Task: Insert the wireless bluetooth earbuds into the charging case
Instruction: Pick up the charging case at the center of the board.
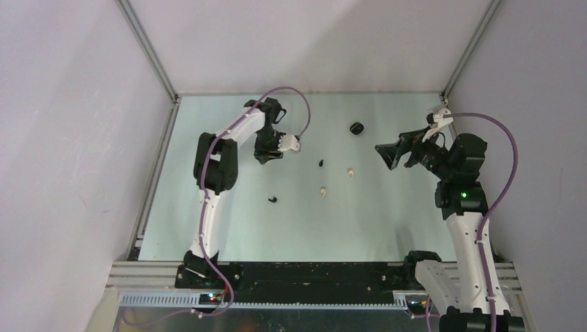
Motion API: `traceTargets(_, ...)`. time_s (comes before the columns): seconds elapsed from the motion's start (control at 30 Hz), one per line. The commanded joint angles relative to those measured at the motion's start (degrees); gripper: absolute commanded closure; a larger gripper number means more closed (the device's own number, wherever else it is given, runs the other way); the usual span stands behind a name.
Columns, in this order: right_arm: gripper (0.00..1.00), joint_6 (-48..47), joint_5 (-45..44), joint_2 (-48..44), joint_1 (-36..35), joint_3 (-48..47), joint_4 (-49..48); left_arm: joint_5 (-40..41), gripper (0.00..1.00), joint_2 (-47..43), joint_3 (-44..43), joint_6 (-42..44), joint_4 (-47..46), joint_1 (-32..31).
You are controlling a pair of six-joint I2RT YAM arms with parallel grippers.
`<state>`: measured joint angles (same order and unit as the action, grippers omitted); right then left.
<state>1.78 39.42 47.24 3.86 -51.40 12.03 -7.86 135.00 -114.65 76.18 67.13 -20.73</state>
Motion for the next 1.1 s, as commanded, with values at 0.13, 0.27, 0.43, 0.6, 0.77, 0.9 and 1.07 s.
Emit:
traceTargets(0.13, 0.03, 2.71, -6.72, 7.05, -10.4, -5.06, 0.26, -3.37, 0.65, -14.58, 6.0, -11.33, -9.64, -2.73)
traceTargets(0.27, 0.02, 2.6, -8.52, 16.58, -17.23, -12.02, 5.27, -6.05, 0.6, -24.26, 12.69, -16.69, -16.12, -7.23)
traceTargets(0.43, 0.02, 8.83, -0.31, 28.52, -19.19, -19.12, 5.13, -11.69, 0.57, -34.77, 19.0, -24.06, -22.85, -10.6)
traceTargets(0.6, 0.05, 13.01, 4.86, 35.15, -20.22, -20.47, 0.97, -16.01, 0.57, -40.43, 23.76, -29.26, -28.1, -13.72)
traceTargets(0.77, 0.09, 13.77, 7.63, 39.09, -23.7, -21.74, 0.4, -15.66, 0.55, -43.91, 27.93, -31.24, -30.59, -17.63)
traceTargets(0.9, 0.11, 12.58, 7.48, 38.86, -25.98, -21.75, 1.42, -13.38, 0.55, -45.16, 30.31, -31.71, -31.67, -20.62)
traceTargets(1.07, 0.17, 10.98, 6.18, 38.63, -28.47, -21.16, 1.98, -14.47, 0.55, -46.53, 31.51, -34.43, -33.61, -21.26)
